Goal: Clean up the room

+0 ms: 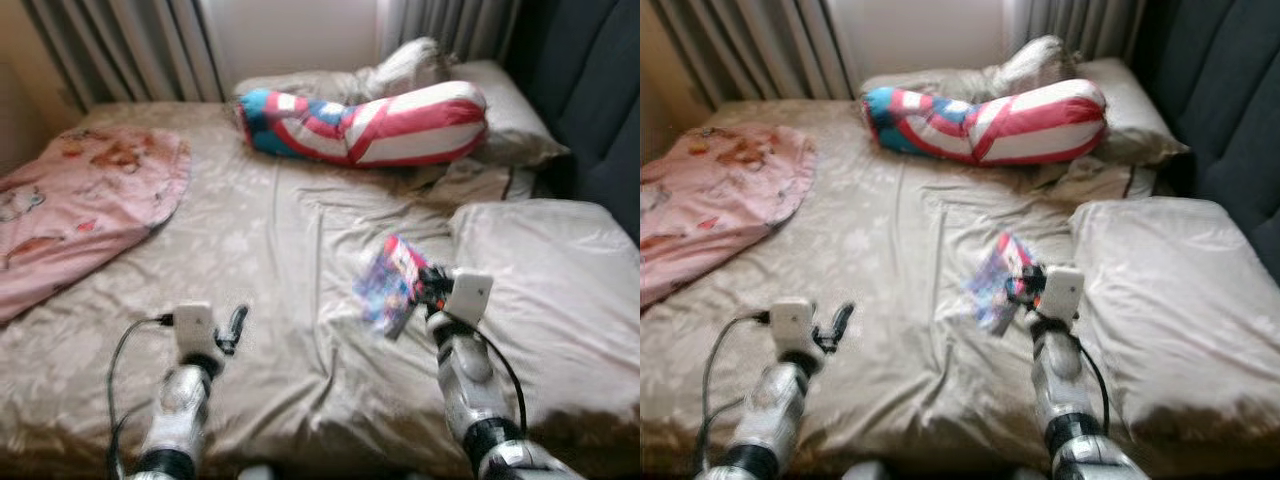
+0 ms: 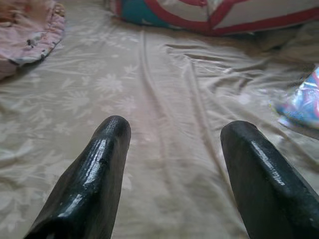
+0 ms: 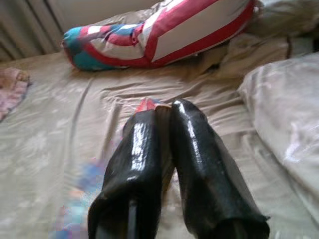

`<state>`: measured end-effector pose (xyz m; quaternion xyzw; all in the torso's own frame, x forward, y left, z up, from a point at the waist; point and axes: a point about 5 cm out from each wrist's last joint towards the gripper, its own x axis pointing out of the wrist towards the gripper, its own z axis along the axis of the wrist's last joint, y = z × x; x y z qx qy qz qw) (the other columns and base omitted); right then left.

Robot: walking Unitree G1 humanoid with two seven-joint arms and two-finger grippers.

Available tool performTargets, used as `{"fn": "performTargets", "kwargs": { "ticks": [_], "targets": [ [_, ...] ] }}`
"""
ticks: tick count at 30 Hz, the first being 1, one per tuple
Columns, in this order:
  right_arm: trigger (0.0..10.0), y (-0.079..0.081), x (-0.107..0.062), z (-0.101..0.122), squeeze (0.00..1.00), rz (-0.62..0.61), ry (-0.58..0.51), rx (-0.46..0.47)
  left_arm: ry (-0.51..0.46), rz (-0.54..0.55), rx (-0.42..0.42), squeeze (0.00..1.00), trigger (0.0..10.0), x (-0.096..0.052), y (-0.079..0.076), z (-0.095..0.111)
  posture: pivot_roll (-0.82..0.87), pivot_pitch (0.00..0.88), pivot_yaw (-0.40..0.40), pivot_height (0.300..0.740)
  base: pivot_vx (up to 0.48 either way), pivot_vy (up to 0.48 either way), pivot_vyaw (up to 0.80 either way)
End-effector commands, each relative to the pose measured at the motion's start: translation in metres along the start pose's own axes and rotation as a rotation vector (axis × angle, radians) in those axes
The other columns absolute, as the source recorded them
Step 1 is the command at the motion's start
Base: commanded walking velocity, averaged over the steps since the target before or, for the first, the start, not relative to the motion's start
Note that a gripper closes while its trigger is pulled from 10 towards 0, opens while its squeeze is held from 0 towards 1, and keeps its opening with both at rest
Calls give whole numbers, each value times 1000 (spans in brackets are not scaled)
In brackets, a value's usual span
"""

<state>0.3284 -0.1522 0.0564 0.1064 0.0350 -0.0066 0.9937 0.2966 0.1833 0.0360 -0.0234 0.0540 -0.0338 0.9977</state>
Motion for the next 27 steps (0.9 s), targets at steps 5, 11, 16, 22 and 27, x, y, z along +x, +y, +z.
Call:
{"fn": "performTargets", "kwargs": {
  "ticks": [5,11,16,22,27],
  "targets": [
    [10000,-7,10,13,0,-48,-20,48,-3,2,31,0,10000,-11,9,-1,-53,58,18,660,0,0,0],
    [10000,-12,16,20,0,-99,-20,145,-10,3,46,0,10000,-24,14,-1,-25,108,31,660,0,0,0],
    [10000,-14,22,27,0,-119,-28,267,-10,0,57,0,10000,-34,16,-1,-1,141,40,660,0,0,0],
    [10000,-11,29,35,0,-122,-46,451,0,3,69,0,10000,-46,20,1,26,171,47,660,0,0,0],
    [10000,-13,34,43,0,-137,-74,558,6,5,76,0,10000,-55,21,4,43,190,52,660,0,0,0]
  ]
}}
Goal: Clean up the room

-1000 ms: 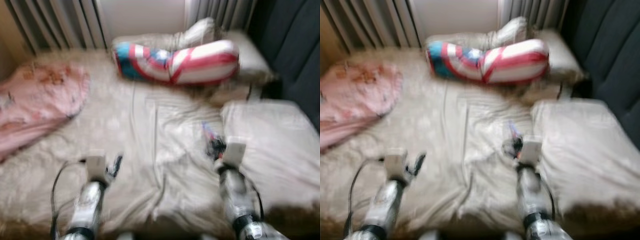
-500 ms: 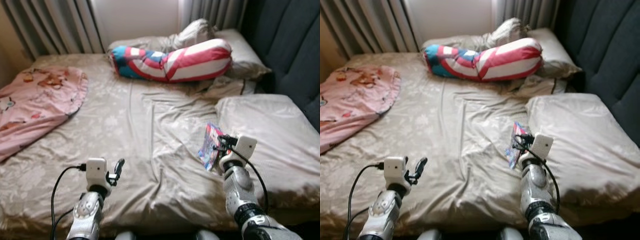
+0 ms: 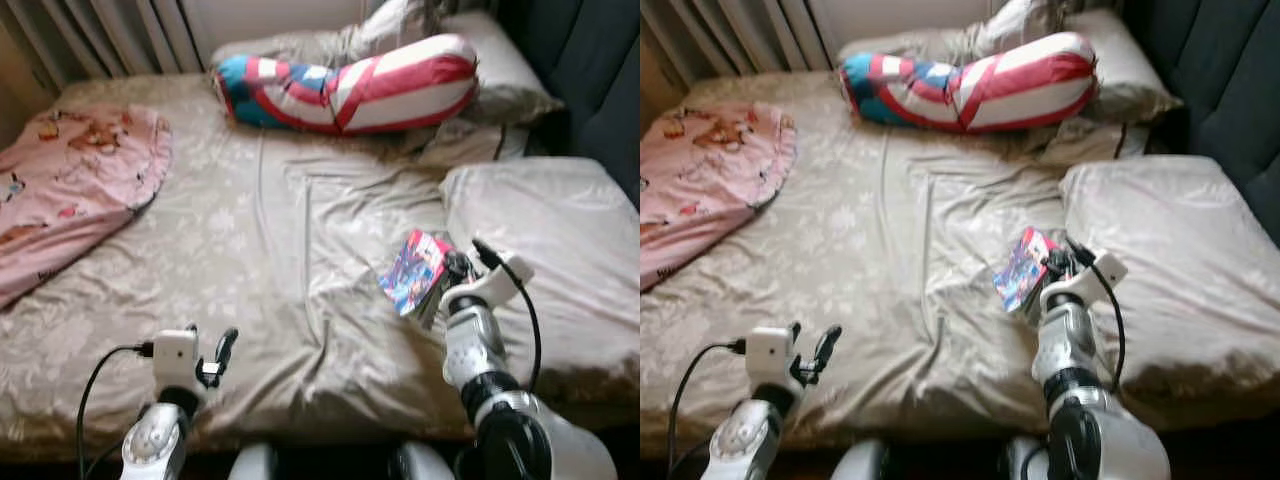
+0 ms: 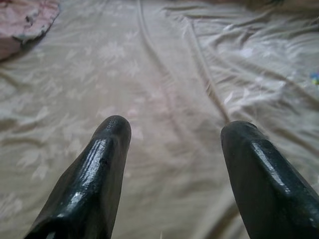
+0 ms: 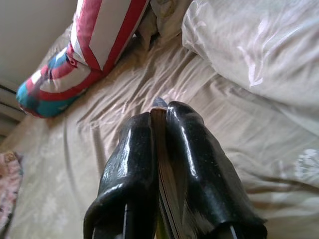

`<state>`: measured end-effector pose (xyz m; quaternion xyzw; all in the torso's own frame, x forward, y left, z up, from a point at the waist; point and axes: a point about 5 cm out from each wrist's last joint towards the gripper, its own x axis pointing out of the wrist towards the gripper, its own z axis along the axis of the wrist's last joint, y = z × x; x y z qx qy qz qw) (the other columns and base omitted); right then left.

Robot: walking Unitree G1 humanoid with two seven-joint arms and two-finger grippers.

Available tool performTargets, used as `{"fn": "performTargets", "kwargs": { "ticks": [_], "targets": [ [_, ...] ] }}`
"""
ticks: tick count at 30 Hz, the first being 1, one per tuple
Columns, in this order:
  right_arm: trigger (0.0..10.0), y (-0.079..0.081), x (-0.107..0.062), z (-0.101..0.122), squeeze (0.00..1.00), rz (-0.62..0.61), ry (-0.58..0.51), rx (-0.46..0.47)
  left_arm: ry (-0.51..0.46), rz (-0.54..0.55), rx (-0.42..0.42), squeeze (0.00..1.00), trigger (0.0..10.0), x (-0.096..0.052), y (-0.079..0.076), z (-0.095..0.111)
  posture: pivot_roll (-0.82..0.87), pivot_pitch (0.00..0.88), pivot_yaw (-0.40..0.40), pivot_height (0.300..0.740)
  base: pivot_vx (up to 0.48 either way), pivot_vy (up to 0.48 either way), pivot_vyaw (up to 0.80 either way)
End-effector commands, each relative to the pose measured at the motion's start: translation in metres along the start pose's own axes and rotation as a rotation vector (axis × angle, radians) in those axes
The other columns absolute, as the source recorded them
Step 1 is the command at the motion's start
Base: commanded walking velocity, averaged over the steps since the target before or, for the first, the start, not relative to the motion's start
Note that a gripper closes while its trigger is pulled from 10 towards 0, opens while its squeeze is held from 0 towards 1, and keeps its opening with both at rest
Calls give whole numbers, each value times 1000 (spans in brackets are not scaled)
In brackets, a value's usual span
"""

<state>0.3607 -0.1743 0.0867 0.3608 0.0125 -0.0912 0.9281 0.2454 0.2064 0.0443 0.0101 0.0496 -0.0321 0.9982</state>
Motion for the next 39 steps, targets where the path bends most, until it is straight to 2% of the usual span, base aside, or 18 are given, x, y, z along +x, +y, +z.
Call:
{"fn": "performTargets", "kwargs": {
  "ticks": [1,5,7,8,9,10,11,12,13,18,19,21,31,36,39],
  "targets": [
    [10000,6,5,8,0,8,-28,80,19,-2,13,0,10000,-5,3,0,49,198,55,660,0,0,0],
    [10000,11,10,16,0,38,-58,198,30,-1,19,0,10000,-12,4,2,63,213,60,660,0,0,0],
    [10000,7,10,20,0,31,-76,275,37,-3,23,0,10000,-16,4,2,71,220,60,660,0,0,0],
    [10000,-7,8,20,0,-27,-75,337,45,-5,26,0,10000,-19,3,3,81,224,61,660,0,0,0],
    [10000,-15,5,17,0,-61,-67,361,48,-6,27,0,10000,-20,2,3,89,226,61,660,0,0,0],
    [10000,-15,5,17,0,-61,-67,361,48,-6,27,0,10000,-20,2,3,89,226,61,660,0,0,0],
    [10000,-30,-1,12,0,-128,-58,394,53,-8,28,0,10000,-24,0,4,112,231,63,660,0,0,0],
    [10000,-38,-4,9,0,-163,-52,403,54,-10,29,0,10000,-25,0,5,117,234,64,660,0,0,0],
    [10000,-38,-4,9,0,-163,-52,403,54,-10,29,0,10000,-25,0,5,117,234,64,660,0,0,0],
    [10000,-67,-26,-14,0,-299,-1,401,69,-15,32,0,10000,-32,-2,6,119,251,72,660,0,0,0],
    [10000,-67,-26,-14,0,-299,-1,401,69,-15,32,0,10000,-32,-2,6,119,251,72,660,0,0,0],
    [10000,-75,-35,-25,0,-336,38,368,75,-19,31,0,10000,-34,-3,7,115,255,74,660,0,0,0],
    [10000,-81,-42,-33,0,-355,83,325,94,-24,28,0,10000,-37,-6,8,117,262,75,660,0,0,0],
    [10000,-80,-37,-25,0,-358,69,292,103,-25,26,0,10000,-37,-6,8,114,263,74,660,0,0,0],
    [10000,-81,-31,-12,0,-361,50,220,110,-26,23,0,10000,-38,-7,8,111,263,72,660,0,0,0]
  ]
}}
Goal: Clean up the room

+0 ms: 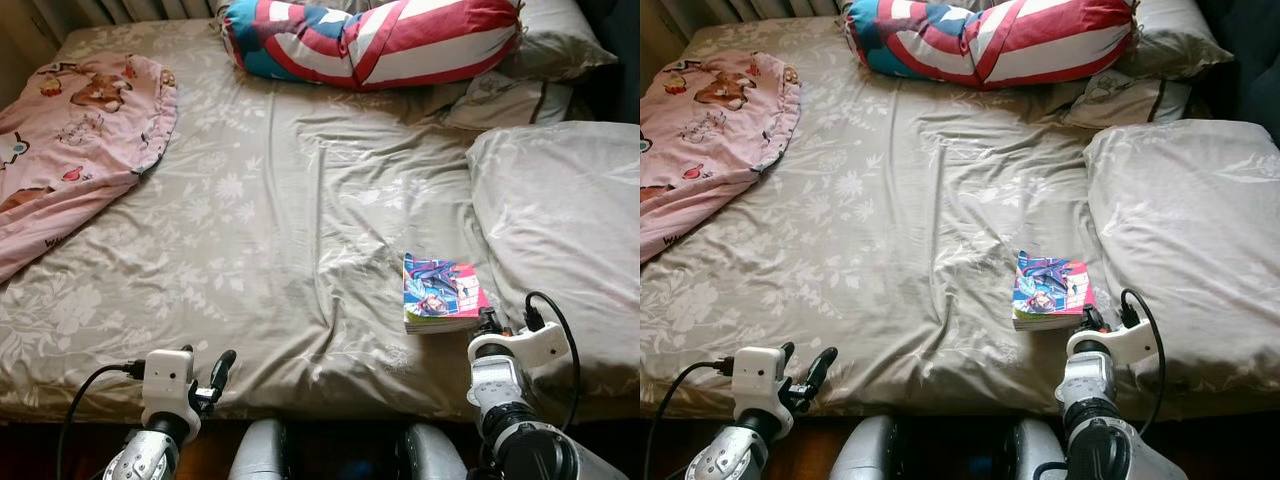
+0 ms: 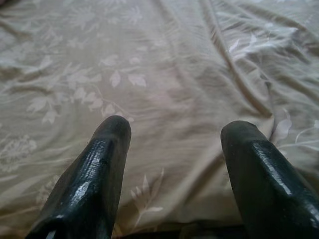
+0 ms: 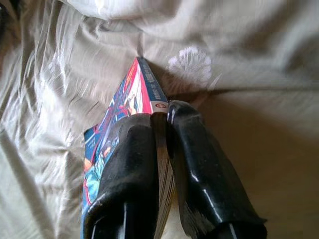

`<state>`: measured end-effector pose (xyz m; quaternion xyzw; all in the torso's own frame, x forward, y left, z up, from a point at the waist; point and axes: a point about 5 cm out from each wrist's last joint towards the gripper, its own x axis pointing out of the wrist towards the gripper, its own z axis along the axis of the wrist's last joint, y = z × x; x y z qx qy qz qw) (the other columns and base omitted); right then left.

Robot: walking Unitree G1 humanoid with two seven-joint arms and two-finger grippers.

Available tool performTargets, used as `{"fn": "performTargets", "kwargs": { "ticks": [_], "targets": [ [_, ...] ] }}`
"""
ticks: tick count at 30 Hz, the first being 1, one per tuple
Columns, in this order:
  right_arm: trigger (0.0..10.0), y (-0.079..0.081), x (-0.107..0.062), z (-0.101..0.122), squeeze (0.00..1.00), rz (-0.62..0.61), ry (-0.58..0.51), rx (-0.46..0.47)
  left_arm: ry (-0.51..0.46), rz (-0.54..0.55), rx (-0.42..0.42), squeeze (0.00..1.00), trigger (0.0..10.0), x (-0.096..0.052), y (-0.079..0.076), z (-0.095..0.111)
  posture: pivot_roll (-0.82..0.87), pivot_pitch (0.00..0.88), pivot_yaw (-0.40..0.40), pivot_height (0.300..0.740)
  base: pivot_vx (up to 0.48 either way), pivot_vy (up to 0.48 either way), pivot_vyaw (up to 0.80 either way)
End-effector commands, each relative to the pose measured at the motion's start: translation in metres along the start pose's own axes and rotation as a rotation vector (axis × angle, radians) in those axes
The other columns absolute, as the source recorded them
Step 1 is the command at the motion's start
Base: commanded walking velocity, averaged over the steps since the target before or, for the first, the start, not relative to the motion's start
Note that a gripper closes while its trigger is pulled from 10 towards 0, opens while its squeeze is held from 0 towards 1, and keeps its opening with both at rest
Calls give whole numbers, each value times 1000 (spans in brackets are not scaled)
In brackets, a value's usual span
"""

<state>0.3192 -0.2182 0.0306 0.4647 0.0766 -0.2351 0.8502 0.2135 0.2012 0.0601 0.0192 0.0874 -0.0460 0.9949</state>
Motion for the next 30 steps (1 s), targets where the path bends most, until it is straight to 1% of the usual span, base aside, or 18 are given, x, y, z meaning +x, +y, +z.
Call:
{"fn": "performTargets", "kwargs": {
  "ticks": [1,5,9,21,22,23,24,30],
  "targets": [
    [10000,-4,0,2,0,-34,1,-37,36,1,4,0,10000,-5,0,-5,109,263,71,660,0,0,0],
    [10000,-3,2,8,0,-35,-11,-67,42,-2,2,0,10000,-4,-1,-6,105,262,71,660,0,0,0],
    [10000,-4,2,10,0,-34,-1,-138,48,-6,1,0,10000,-3,-2,-7,105,260,72,660,0,0,0],
    [10000,-6,1,9,0,-38,3,-154,50,-10,4,0,10000,-2,-1,-6,103,253,79,660,0,0,0],
    [10000,-6,2,9,443,-41,1,-155,49,-11,6,0,10000,-2,-1,-6,102,251,79,660,0,0,0],
    [10000,-6,2,9,655,-42,0,-154,49,-11,6,0,10000,-1,-1,-5,101,251,79,660,0,0,0],
    [10000,-7,2,10,757,-44,-3,-154,48,-12,6,0,10000,-1,-1,-5,100,250,79,660,0,0,0],
    [10000,-10,1,12,733,-64,-12,-170,45,-17,6,0,10000,2,-3,-5,96,245,79,660,0,0,0]
  ]
}}
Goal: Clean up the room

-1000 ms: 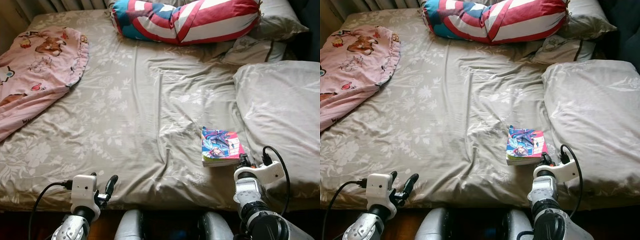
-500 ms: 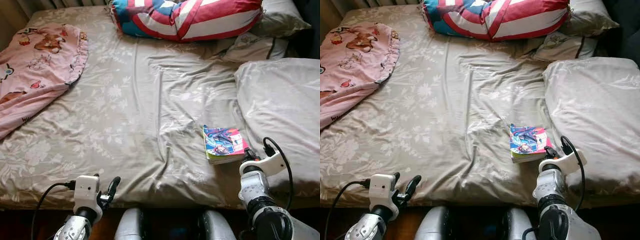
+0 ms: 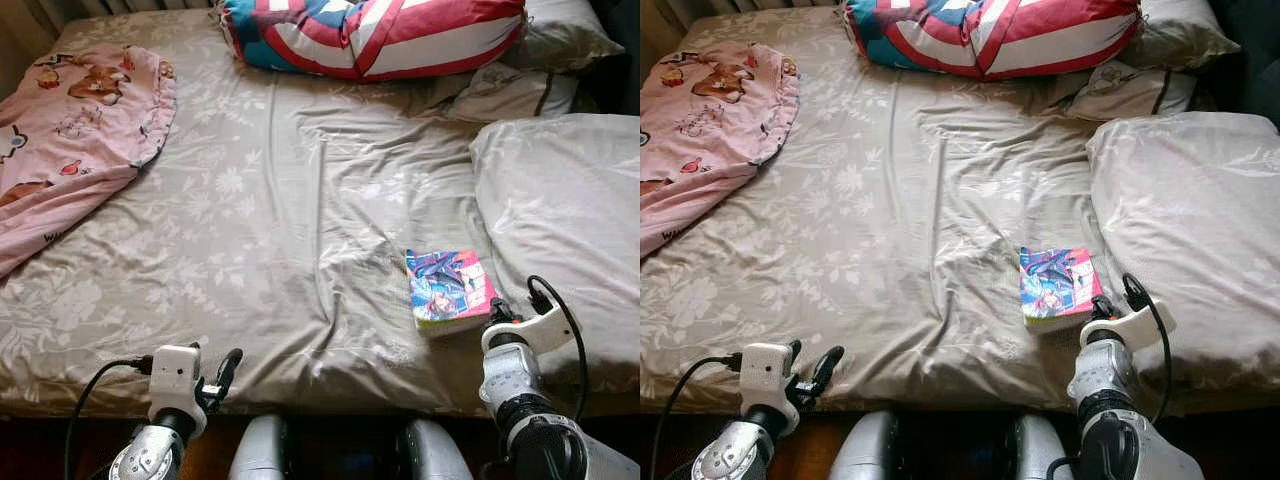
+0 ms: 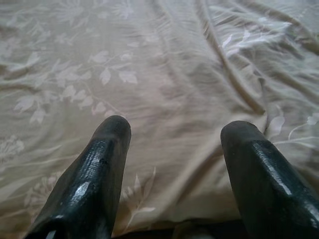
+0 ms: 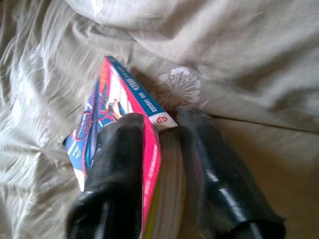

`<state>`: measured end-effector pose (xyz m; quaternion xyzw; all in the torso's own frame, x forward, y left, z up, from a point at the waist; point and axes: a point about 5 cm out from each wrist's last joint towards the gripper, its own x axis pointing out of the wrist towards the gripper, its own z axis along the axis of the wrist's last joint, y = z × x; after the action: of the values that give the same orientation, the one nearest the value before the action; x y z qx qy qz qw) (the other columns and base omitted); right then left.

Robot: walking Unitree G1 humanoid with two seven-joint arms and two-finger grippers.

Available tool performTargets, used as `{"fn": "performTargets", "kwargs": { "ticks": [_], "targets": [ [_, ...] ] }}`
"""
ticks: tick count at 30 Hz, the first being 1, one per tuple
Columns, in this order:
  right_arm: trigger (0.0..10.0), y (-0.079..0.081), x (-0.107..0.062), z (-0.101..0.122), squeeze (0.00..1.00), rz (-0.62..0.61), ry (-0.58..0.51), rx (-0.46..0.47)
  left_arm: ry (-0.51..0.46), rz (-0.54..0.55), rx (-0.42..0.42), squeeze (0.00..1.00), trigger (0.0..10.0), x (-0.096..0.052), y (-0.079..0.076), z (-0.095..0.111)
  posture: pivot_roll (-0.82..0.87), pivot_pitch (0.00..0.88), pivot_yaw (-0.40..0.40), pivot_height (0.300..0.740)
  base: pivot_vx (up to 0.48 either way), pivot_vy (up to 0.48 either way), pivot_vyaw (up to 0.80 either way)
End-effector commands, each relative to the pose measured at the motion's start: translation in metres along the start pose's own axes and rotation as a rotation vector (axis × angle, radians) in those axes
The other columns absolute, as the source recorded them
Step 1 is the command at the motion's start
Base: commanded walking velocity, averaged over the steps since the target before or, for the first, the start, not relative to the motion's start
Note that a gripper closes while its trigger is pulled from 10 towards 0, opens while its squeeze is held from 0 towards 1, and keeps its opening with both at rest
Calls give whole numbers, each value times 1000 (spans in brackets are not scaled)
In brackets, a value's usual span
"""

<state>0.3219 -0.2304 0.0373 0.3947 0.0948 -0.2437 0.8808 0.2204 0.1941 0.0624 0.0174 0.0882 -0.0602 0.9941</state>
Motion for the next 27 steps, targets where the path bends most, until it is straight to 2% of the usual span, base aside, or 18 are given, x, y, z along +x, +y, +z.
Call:
{"fn": "performTargets", "kwargs": {
  "ticks": [1,4,5,6,8,9,11,14,16,17,19,21,22,27],
  "targets": [
    [10000,-11,-3,-3,722,-41,4,-15,44,12,7,0,10000,-4,3,-8,96,244,79,660,0,0,0],
    [10000,-14,-3,-2,706,-56,-1,-12,43,11,7,0,10000,-2,3,-8,95,242,79,660,0,0,0],
    [10000,-16,-3,-3,380,-64,0,-12,43,10,7,0,10000,-2,3,-8,92,241,78,660,0,0,0],
    [10000,-17,-4,-4,212,-70,2,-14,43,9,7,0,10000,-1,3,-8,87,237,77,660,0,0,0],
    [10000,-18,-5,-8,196,-70,13,-22,44,7,6,0,10000,1,3,-9,82,233,75,660,0,0,0],
    [10000,-18,-6,-10,0,-68,20,-31,44,6,5,0,10000,2,2,-9,80,231,74,660,0,0,0],
    [10000,-18,-7,-12,0,-68,24,-37,45,5,5,0,10000,4,2,-9,78,229,73,660,0,0,0],
    [10000,-17,-10,-20,0,-33,36,-127,40,3,2,0,10000,11,1,-9,65,211,66,660,0,0,0],
    [10000,-9,-13,-26,0,44,38,-247,39,8,-2,0,10000,17,1,-10,44,187,55,660,0,0,0],
    [10000,-8,-13,-27,0,52,39,-262,41,9,-3,0,10000,19,1,-11,44,187,55,660,0,0,0],
    [10000,-2,-15,-32,0,114,40,-349,42,20,-16,0,10000,23,2,-12,32,172,49,660,0,0,0],
    [10000,6,-20,-40,0,219,33,-489,39,38,-34,0,10000,32,2,-13,12,140,39,660,0,0,0],
    [10000,7,-22,-42,0,253,25,-522,33,44,-43,0,10000,38,2,-12,2,123,33,660,0,0,0],
    [10000,2,-26,-45,0,285,33,-595,28,51,-56,0,10000,51,0,-11,-27,77,18,660,0,0,0]
  ]
}}
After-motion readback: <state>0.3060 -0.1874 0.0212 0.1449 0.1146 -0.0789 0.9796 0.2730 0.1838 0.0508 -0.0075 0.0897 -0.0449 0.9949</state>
